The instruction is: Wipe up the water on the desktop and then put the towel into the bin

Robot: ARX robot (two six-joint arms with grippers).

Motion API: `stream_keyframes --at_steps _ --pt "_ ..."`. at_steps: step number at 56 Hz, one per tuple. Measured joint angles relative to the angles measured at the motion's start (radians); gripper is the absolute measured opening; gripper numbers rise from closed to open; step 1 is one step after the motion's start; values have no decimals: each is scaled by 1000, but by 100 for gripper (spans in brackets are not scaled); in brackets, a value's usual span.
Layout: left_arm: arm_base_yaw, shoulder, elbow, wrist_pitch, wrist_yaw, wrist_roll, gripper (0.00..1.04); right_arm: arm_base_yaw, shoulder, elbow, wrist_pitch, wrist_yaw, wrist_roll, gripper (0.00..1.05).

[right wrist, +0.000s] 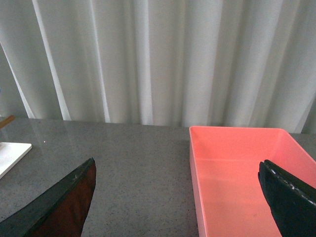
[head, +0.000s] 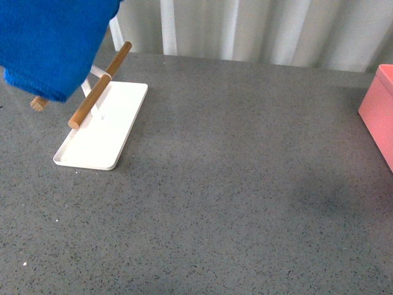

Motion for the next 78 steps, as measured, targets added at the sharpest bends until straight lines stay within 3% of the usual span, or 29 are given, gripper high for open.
stream_keyframes --at_steps 10,18,32,45,49,53,58,63,65,78 --pt "-54 -145 -90 98 185 -137 4 0 0 0 0 0 0 98" --pt "-103 -198 -170 210 255 -241 4 0 0 0 0 0 0 98" --pt "-202 -237 -262 292 205 -302 4 0 0 0 0 0 0 98" --pt "-213 -228 -265 293 179 -302 4 -1 12 5 -20 -7 3 98" --pt "-212 -228 -265 293 178 -302 4 -41 141 84 -186 -104 12 98" --pt "-211 -228 -266 293 176 -302 4 -96 314 149 -174 -209 1 98" --pt "-212 -227 -266 293 176 -302 4 -189 589 299 -101 -586 -12 98" --pt "-212 -227 -266 293 176 -302 4 -177 808 412 -54 -868 -29 98" --pt "-212 -227 -266 293 176 -302 4 -159 891 440 -17 -931 -25 98" --pt "-212 -227 -266 293 176 -302 4 -43 1233 554 276 -1094 58 98"
